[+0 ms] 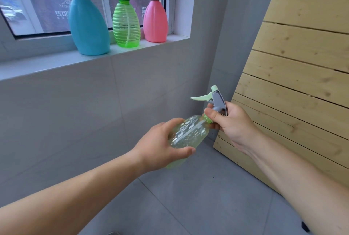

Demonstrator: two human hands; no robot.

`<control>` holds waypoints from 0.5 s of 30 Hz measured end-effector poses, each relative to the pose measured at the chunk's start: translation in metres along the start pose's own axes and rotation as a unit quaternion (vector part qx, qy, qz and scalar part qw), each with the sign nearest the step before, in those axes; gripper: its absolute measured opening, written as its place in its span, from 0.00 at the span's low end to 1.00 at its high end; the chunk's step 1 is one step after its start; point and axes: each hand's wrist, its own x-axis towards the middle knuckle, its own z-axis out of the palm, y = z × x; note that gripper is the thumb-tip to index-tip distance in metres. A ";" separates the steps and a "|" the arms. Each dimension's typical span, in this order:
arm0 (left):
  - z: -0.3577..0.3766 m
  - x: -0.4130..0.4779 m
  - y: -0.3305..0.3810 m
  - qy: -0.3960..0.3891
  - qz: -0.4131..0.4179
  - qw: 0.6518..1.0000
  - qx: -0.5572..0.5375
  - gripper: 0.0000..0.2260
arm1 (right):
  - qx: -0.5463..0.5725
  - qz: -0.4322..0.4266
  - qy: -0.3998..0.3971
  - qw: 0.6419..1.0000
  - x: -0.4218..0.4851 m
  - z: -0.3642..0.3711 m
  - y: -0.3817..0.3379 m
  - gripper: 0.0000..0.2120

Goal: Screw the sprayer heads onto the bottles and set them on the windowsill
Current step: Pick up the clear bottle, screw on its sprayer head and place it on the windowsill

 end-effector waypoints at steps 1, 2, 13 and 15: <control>0.000 0.001 0.000 0.006 -0.005 1.000 0.005 0.34 | 0.000 0.001 0.015 1.000 0.000 0.002 0.001 0.13; 0.000 0.002 0.000 0.003 -0.016 1.000 -0.008 0.34 | 0.002 0.003 0.027 1.000 0.000 0.003 0.001 0.15; 0.002 -0.001 0.007 0.009 -0.040 0.998 -0.037 0.23 | 0.080 0.028 0.007 0.996 -0.004 0.008 -0.007 0.11; 0.003 -0.001 0.009 0.019 -0.035 0.999 -0.020 0.24 | 0.078 0.030 0.015 0.996 -0.004 0.009 -0.007 0.10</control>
